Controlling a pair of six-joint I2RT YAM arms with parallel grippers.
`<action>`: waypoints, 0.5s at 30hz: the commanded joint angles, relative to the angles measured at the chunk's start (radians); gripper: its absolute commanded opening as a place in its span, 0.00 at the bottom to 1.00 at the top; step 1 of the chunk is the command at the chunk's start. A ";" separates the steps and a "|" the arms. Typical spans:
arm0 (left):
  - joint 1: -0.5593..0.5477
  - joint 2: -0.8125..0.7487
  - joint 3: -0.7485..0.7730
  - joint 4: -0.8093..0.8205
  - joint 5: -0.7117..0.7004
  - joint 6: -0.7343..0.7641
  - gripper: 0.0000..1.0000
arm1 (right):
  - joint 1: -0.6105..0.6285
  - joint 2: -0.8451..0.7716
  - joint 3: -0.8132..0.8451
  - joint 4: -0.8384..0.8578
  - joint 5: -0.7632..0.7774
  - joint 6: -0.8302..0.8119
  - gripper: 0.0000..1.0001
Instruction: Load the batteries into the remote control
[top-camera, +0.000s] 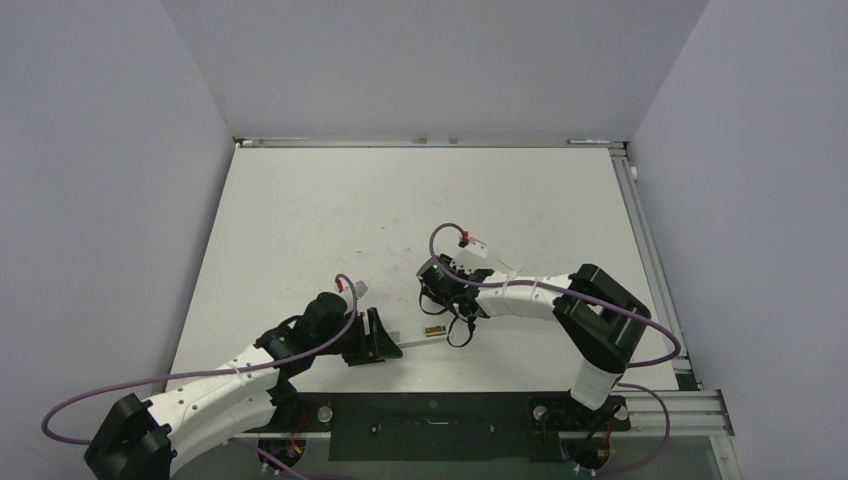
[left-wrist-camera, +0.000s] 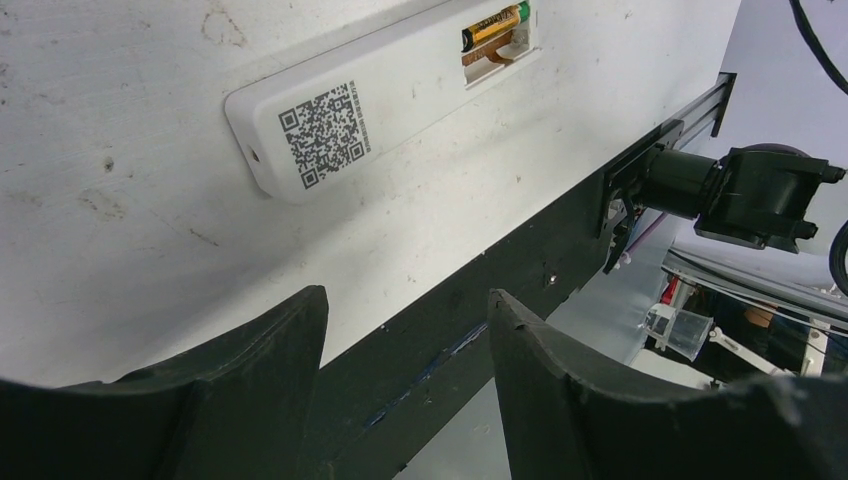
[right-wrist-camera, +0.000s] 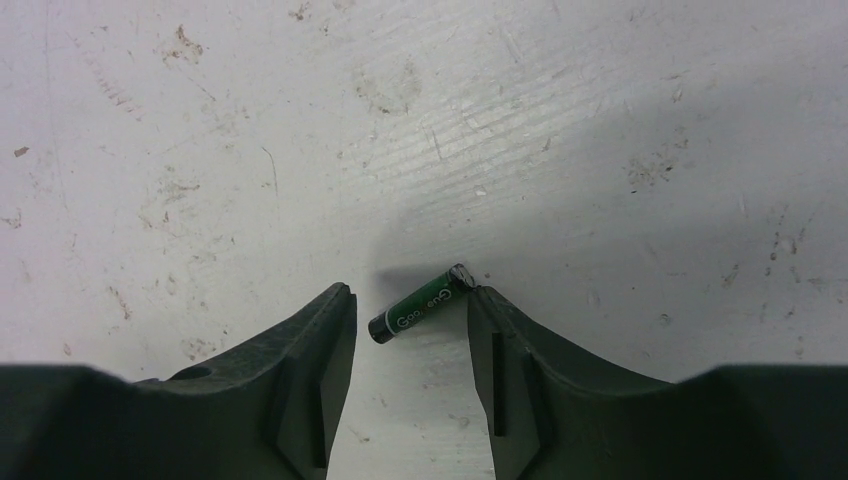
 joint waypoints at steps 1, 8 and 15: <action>-0.002 -0.007 0.001 0.018 0.030 0.003 0.57 | 0.012 0.034 0.031 -0.040 0.020 0.026 0.44; -0.003 0.030 -0.024 0.088 0.058 -0.020 0.57 | 0.011 0.075 0.067 -0.077 0.024 0.013 0.41; -0.003 0.048 -0.038 0.121 0.069 -0.024 0.58 | 0.009 0.125 0.094 -0.112 0.027 -0.015 0.38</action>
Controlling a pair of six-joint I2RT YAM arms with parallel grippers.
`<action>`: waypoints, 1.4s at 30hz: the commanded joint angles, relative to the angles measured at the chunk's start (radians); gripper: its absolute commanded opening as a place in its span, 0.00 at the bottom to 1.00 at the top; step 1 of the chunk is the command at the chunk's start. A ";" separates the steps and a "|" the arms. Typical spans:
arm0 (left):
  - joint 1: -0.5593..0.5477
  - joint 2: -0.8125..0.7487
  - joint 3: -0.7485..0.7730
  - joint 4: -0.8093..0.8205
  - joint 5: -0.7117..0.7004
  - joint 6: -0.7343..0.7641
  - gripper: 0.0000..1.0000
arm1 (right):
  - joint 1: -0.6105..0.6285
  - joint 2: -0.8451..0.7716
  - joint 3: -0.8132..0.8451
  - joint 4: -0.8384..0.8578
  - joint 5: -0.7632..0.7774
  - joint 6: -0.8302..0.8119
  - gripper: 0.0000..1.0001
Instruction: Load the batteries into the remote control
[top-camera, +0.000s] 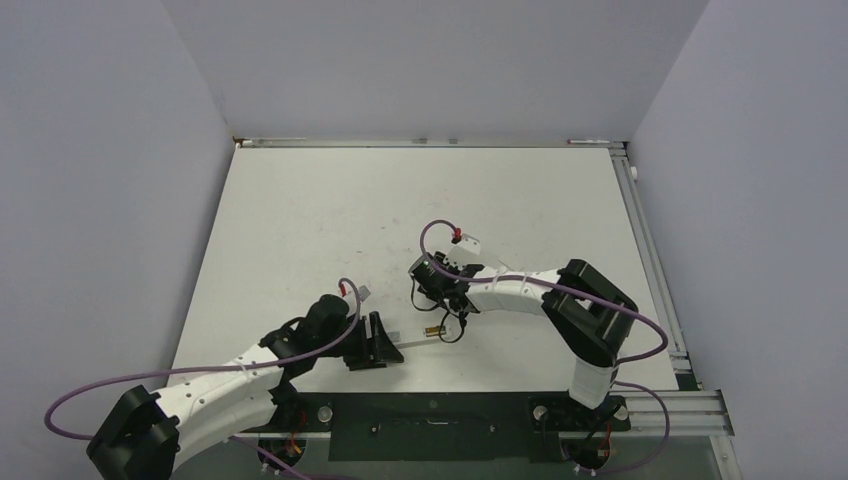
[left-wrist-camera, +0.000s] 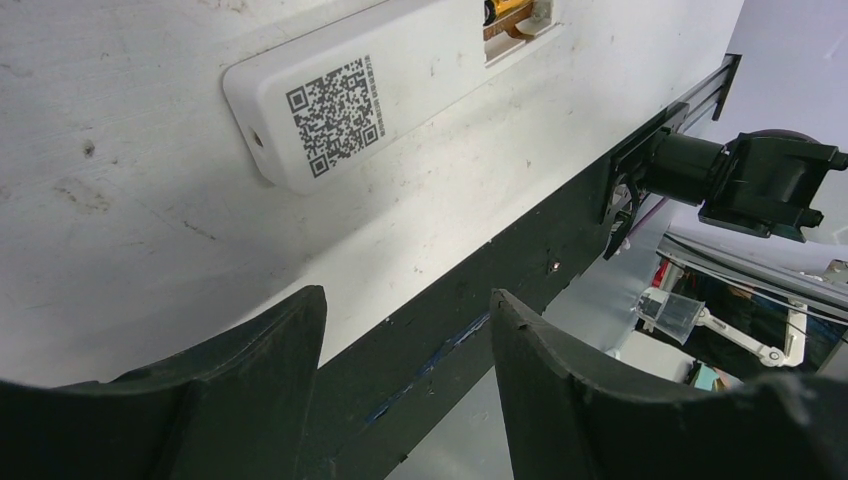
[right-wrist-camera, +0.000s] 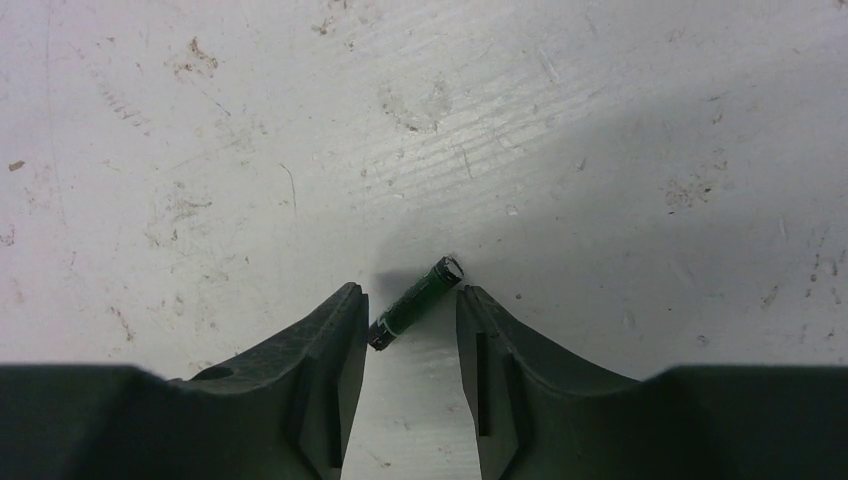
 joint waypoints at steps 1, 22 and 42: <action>-0.003 0.006 -0.008 0.069 0.023 -0.008 0.58 | 0.003 0.066 0.018 -0.071 0.004 -0.022 0.37; -0.002 0.031 -0.036 0.109 0.030 -0.001 0.58 | 0.005 0.239 0.180 -0.219 0.030 -0.180 0.32; 0.000 0.041 -0.037 0.111 0.035 0.001 0.59 | 0.037 0.277 0.194 -0.241 -0.006 -0.329 0.09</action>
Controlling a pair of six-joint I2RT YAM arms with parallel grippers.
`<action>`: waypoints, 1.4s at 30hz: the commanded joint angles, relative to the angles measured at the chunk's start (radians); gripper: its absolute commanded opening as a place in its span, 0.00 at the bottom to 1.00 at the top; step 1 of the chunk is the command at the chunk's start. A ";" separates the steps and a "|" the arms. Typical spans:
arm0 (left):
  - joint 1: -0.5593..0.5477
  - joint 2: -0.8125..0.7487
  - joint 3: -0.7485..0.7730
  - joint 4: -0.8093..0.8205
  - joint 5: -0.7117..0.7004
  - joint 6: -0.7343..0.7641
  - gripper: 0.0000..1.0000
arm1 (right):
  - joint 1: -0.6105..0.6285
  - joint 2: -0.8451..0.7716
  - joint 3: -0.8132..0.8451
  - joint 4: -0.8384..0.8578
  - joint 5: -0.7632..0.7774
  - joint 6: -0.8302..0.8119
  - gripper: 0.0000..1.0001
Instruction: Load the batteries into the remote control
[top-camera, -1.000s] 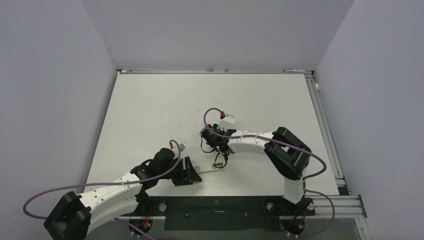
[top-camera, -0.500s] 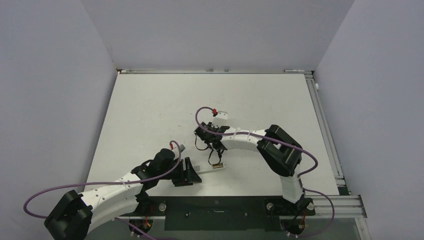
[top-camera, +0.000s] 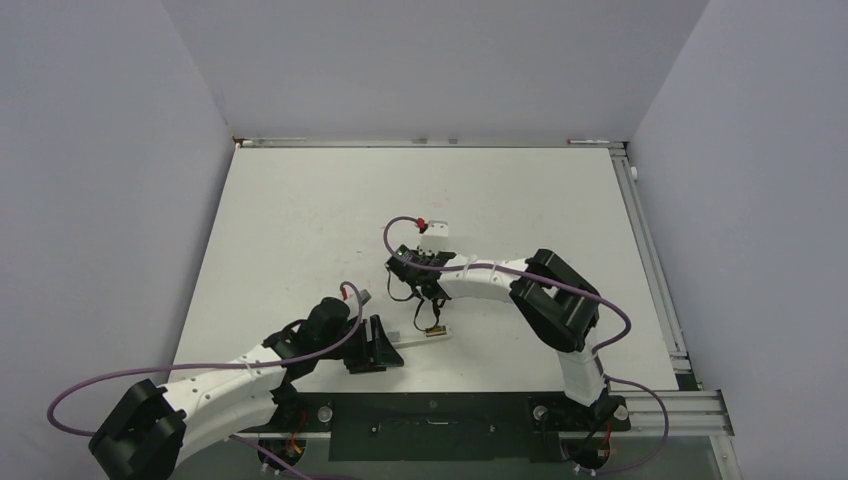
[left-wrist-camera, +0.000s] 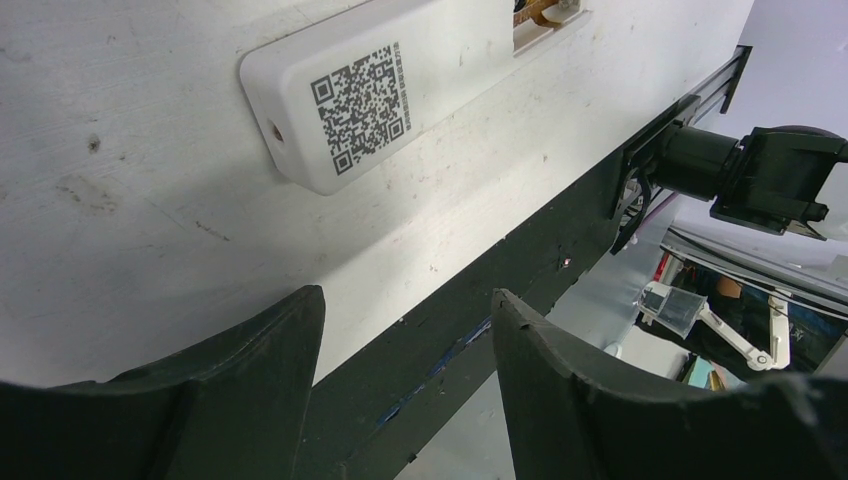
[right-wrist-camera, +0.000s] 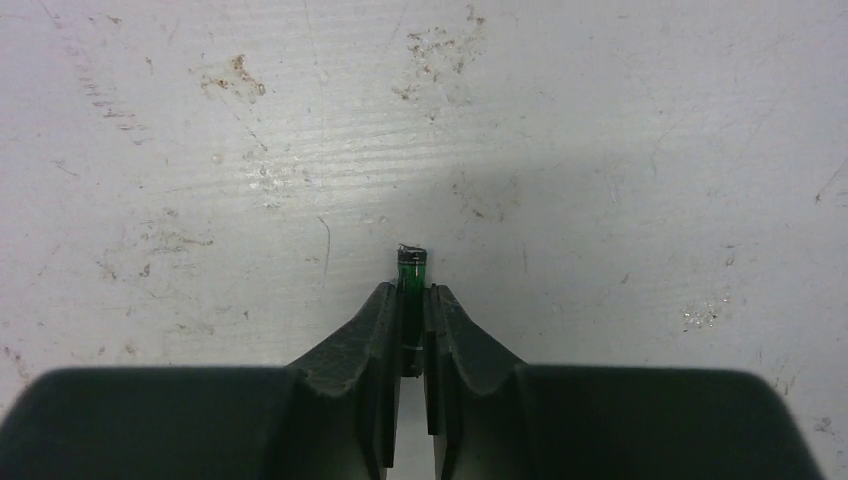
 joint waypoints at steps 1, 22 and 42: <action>0.000 0.010 0.003 0.054 0.017 0.008 0.59 | 0.018 0.066 -0.086 -0.080 -0.125 -0.046 0.09; -0.003 0.090 0.033 0.129 -0.011 -0.043 0.59 | 0.018 -0.248 -0.227 0.005 -0.170 -0.196 0.09; -0.005 0.268 0.157 0.112 -0.164 -0.011 0.58 | 0.024 -0.661 -0.454 -0.032 -0.166 -0.170 0.08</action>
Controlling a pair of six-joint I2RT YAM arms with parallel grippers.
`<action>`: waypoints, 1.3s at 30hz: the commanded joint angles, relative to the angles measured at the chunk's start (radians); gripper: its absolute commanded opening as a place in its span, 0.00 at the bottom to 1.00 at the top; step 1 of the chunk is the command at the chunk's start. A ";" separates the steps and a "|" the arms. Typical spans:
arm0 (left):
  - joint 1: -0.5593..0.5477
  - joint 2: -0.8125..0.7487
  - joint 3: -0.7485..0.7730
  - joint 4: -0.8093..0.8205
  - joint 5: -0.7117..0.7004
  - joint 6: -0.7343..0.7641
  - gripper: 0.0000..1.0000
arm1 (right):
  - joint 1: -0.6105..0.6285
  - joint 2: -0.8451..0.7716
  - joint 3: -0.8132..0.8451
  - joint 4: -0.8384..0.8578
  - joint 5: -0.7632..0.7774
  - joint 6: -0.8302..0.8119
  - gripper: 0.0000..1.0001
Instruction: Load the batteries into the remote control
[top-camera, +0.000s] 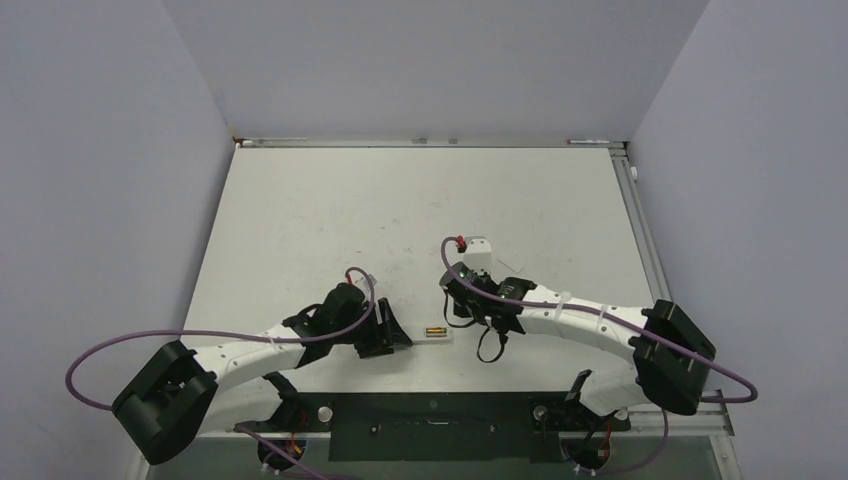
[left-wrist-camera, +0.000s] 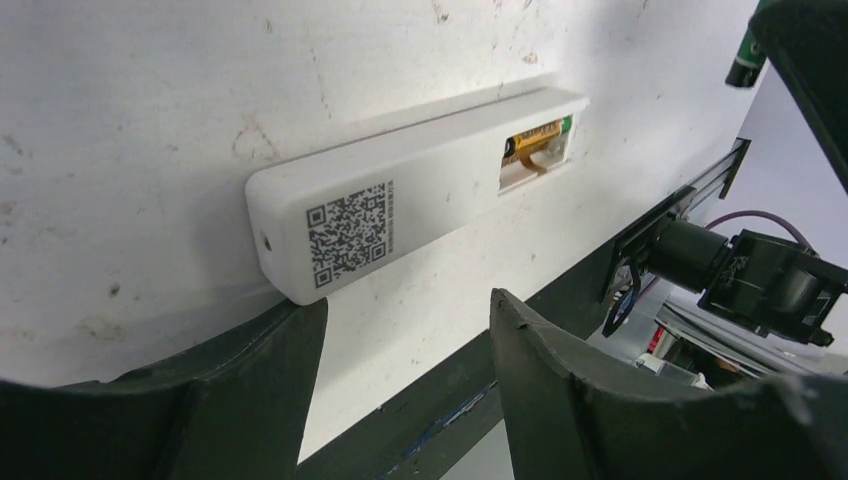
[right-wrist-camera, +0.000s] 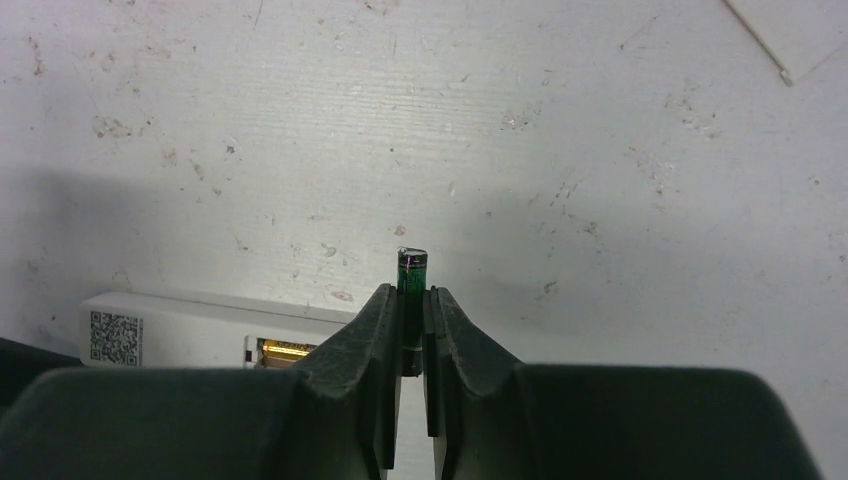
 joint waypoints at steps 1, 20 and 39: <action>-0.005 0.050 0.062 0.006 -0.067 0.038 0.58 | 0.006 -0.090 -0.039 -0.008 0.002 0.012 0.09; -0.008 0.366 0.278 0.033 -0.101 0.108 0.54 | 0.034 -0.324 -0.151 -0.004 -0.078 0.001 0.08; -0.094 0.630 0.514 -0.006 -0.044 0.169 0.51 | 0.078 -0.401 -0.150 -0.030 -0.136 -0.056 0.09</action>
